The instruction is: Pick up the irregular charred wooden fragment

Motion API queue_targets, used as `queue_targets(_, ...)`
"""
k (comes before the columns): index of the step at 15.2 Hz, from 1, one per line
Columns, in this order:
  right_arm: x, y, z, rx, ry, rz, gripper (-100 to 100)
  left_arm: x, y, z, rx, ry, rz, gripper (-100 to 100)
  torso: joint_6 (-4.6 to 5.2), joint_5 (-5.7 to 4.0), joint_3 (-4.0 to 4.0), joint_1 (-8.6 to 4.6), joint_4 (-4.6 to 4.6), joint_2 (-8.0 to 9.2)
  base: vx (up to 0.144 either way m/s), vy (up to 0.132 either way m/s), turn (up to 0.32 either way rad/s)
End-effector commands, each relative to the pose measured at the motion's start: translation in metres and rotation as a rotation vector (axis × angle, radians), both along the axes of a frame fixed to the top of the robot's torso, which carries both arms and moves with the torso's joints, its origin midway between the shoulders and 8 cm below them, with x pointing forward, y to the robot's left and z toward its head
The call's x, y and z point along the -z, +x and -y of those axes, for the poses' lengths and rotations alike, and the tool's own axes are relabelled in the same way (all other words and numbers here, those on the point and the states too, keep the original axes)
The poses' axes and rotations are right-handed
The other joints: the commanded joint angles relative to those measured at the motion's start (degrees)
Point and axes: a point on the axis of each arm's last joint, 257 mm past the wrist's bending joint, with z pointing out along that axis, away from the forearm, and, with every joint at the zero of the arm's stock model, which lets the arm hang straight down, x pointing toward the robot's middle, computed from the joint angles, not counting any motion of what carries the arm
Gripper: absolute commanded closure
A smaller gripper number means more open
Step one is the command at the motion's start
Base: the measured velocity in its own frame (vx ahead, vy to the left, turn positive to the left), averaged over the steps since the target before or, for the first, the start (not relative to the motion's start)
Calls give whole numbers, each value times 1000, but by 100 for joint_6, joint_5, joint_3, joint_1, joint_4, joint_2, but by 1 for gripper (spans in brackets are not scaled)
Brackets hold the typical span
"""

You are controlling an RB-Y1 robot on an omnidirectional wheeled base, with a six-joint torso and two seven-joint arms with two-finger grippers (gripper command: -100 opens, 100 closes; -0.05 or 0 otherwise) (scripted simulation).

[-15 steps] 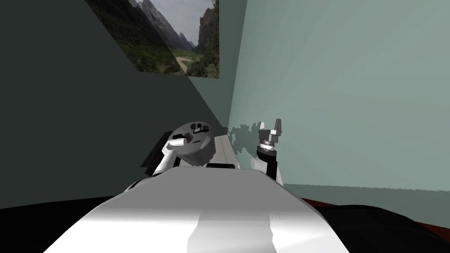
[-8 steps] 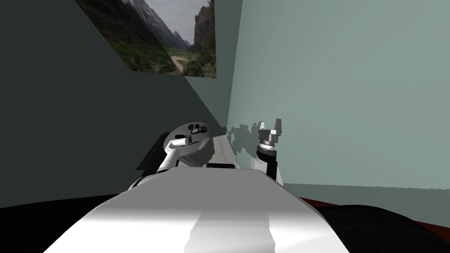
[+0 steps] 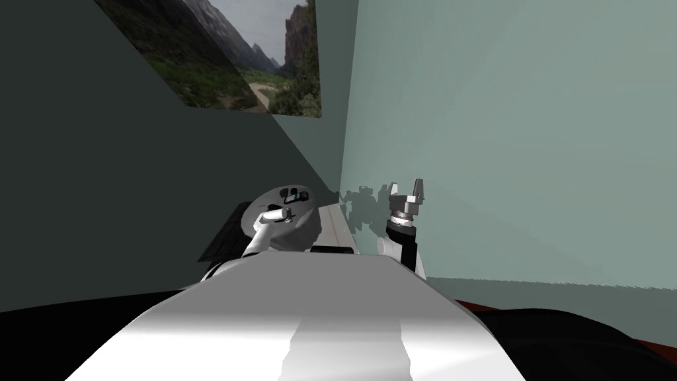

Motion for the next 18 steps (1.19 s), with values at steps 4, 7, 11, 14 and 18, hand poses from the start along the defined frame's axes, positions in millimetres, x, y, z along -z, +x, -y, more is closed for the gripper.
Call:
queue_targets(4,0,0,0,0,0,0,0,12,4,7,-4,-1,4,-100,0,3,2,11,1,3,9,42,-13)
queue_targets(7,0,0,0,0,0,0,0,13,4,8,-4,-1,3,100,-1,2,3,6,1,5,6,23,-7)
queue_targets(11,0,0,0,0,0,0,0,13,4,9,2,0,1,100,-15,-4,5,-9,4,7,-1,1,-11)
queue_targets(14,0,0,0,0,0,0,0,4,1,2,-2,0,3,100,-21,-11,9,-22,5,14,-9,-36,37)
queue_targets(18,0,0,0,0,0,0,0,-2,0,-2,-2,1,5,100,-12,-14,12,-35,7,18,-10,-41,11)
